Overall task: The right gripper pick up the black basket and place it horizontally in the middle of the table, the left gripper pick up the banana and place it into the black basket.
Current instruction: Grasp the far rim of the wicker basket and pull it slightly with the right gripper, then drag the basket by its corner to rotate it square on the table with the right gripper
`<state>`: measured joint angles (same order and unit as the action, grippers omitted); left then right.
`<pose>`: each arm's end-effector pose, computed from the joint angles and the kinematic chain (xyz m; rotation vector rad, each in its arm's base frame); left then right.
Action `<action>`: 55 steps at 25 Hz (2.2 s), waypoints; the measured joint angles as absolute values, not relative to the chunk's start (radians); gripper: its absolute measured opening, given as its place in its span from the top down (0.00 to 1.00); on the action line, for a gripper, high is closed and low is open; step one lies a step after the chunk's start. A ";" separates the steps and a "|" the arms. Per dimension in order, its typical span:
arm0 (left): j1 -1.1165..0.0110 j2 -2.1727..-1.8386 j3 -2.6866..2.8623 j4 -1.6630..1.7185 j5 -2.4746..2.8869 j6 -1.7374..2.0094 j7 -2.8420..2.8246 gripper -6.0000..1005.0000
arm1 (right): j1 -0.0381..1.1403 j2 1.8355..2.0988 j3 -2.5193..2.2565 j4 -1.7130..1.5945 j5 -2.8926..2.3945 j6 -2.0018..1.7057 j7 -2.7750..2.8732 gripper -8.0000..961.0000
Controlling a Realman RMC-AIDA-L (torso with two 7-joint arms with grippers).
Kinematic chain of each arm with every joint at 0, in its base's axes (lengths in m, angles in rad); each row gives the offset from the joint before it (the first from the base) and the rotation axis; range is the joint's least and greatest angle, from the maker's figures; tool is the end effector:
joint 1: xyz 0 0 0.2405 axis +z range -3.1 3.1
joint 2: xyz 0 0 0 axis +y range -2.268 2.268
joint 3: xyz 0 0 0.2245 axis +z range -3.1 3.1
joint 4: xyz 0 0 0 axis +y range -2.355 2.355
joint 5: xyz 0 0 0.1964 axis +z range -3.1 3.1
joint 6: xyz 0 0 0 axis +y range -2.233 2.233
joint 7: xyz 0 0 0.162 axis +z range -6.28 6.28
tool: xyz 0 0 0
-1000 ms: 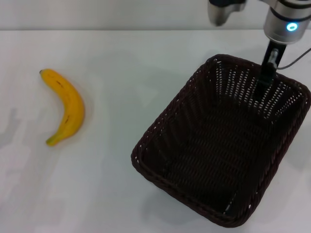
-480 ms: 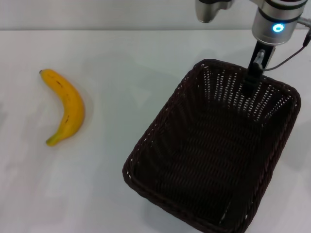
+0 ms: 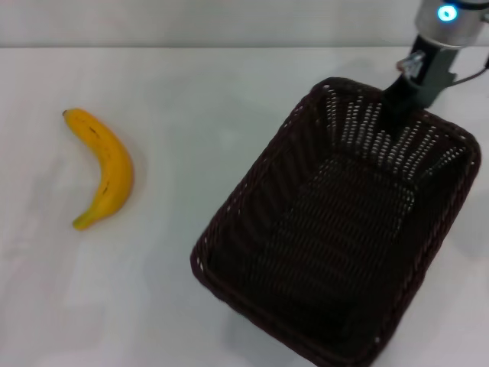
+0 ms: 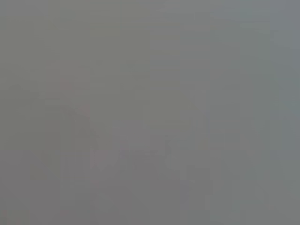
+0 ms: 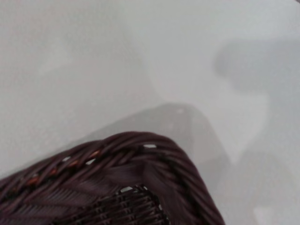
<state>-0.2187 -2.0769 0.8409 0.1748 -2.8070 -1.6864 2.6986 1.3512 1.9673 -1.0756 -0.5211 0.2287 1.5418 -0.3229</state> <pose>-0.3200 0.2451 0.1305 -1.1199 -0.2993 -0.9913 0.1062 0.4078 0.0103 -2.3066 1.1937 -0.8046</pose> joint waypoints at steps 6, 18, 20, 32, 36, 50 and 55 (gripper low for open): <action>-0.219 -2.064 0.843 0.191 -2.819 -1.689 2.695 0.12 | 1.266 1.937 -1.027 -0.653 0.233 1.623 -0.177 0.73; -0.248 -2.043 0.849 0.192 -2.818 -1.663 2.698 0.12 | 1.104 1.975 -0.818 -0.795 0.238 1.708 -0.051 0.77; -0.254 -2.039 0.848 0.192 -2.818 -1.651 2.698 0.12 | 1.061 1.997 -0.806 -0.853 0.238 1.713 -0.012 0.78; -0.296 -2.020 0.850 0.192 -2.815 -1.587 2.701 0.12 | 0.972 2.011 -1.139 -1.084 0.326 1.793 0.194 0.79; -0.304 -2.020 0.850 0.192 -2.815 -1.577 2.701 0.12 | 0.979 2.018 -1.194 -1.087 0.329 1.814 0.230 0.80; -0.312 -2.022 0.847 0.192 -2.806 -1.565 2.710 0.12 | 1.081 2.027 -1.459 -1.039 0.400 1.821 0.302 0.80; -0.310 -2.023 0.846 0.192 -2.806 -1.569 2.711 0.12 | 1.053 2.021 -1.458 -1.019 0.504 1.766 0.303 0.80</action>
